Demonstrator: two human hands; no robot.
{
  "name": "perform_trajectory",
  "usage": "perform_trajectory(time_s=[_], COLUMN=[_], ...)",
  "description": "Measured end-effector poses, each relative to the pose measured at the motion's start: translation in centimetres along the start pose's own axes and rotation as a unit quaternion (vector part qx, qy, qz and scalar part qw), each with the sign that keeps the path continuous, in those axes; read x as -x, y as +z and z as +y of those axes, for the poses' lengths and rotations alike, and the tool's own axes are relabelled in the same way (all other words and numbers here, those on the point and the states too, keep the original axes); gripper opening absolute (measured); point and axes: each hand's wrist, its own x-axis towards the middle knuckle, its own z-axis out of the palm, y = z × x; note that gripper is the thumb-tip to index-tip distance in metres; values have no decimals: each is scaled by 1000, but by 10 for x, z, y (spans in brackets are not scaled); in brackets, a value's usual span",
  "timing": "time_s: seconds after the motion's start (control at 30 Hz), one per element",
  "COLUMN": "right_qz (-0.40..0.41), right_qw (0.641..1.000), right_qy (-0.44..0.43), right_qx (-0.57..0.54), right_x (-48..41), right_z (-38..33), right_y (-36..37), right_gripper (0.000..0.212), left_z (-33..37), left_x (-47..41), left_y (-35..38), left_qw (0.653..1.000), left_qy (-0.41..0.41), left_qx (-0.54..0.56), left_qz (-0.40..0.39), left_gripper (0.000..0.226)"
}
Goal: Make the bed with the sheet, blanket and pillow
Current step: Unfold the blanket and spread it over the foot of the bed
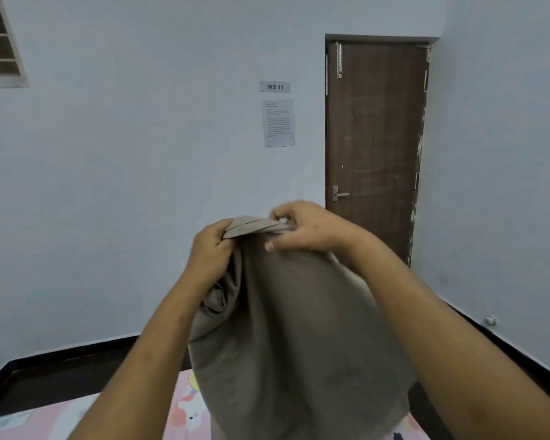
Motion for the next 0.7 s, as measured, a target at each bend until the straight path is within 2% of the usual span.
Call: perform_trajectory(time_s=[0.07, 0.13, 0.27, 0.37, 0.47, 0.53, 0.63, 0.7], right_qz=[-81, -124, -214, -262, -211, -165, -99, -73], right_qw=[991, 971, 930, 904, 905, 908, 907, 906], right_qy=[56, 118, 217, 235, 224, 208, 208, 207], right_qx=[-95, -166, -206, -244, -293, -325, -353, -362], right_x=[16, 28, 48, 64, 70, 70, 69, 70], right_z=[21, 40, 67, 80, 86, 89, 99, 105], right_y=[4, 11, 16, 19, 17, 10, -1, -6], right_gripper=[26, 28, 37, 48, 47, 55, 61, 61], left_z=[-8, -9, -10, -16, -13, -12, -11, -13], left_x=[2, 6, 5, -1, -2, -2, -1, 1], left_y=[-3, 4, 10, 2, -1, 0, 1, 1], left_qw=[999, 997, 987, 984, 986, 986, 988, 989], left_qy=[7, 0, -74, -113, -122, -122, -119, -111], left_qx=[-29, -49, -36, -22, -6, 5, 32, 45], left_qz=[17, 53, 135, 137, 118, 110, 92, 85], left_gripper=[30, 29, 22, 31, 36, 34, 17, 14])
